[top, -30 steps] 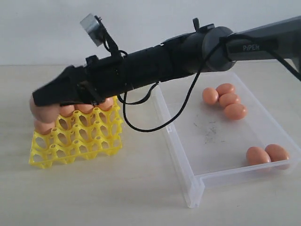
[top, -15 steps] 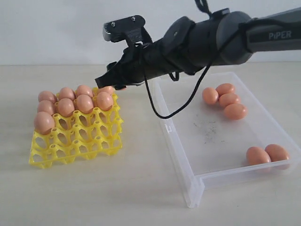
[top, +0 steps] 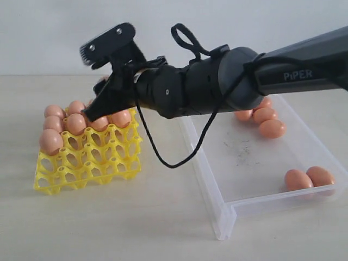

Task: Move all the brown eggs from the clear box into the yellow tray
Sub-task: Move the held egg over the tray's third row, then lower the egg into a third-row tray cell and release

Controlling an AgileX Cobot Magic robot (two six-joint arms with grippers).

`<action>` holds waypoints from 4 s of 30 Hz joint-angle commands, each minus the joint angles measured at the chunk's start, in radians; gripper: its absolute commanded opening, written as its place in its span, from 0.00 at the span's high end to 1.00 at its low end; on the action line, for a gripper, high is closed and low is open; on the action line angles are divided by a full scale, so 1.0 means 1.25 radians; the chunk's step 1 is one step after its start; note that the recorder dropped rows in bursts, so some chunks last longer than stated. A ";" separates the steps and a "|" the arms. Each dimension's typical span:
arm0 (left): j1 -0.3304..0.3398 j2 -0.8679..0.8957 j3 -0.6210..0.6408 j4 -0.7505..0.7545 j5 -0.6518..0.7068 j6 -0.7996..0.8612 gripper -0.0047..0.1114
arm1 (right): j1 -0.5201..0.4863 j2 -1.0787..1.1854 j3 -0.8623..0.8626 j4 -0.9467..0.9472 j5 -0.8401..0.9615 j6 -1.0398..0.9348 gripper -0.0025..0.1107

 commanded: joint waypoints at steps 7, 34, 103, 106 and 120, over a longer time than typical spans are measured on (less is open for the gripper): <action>-0.002 -0.006 0.003 0.003 -0.006 -0.001 0.93 | 0.017 0.007 0.104 -0.195 -0.169 0.281 0.98; -0.002 -0.006 0.003 0.003 -0.002 -0.001 0.93 | -0.113 0.346 -0.103 -0.841 -0.827 1.027 0.98; -0.002 -0.006 0.003 0.003 -0.001 -0.001 0.93 | -0.090 0.370 -0.131 -0.946 -0.572 1.120 0.57; -0.002 -0.006 0.003 0.003 -0.001 -0.001 0.93 | -0.090 0.370 -0.131 -0.946 -0.572 1.120 0.57; -0.002 -0.006 0.003 0.003 -0.001 -0.001 0.93 | -0.090 0.368 -0.131 -0.934 -0.572 1.120 0.42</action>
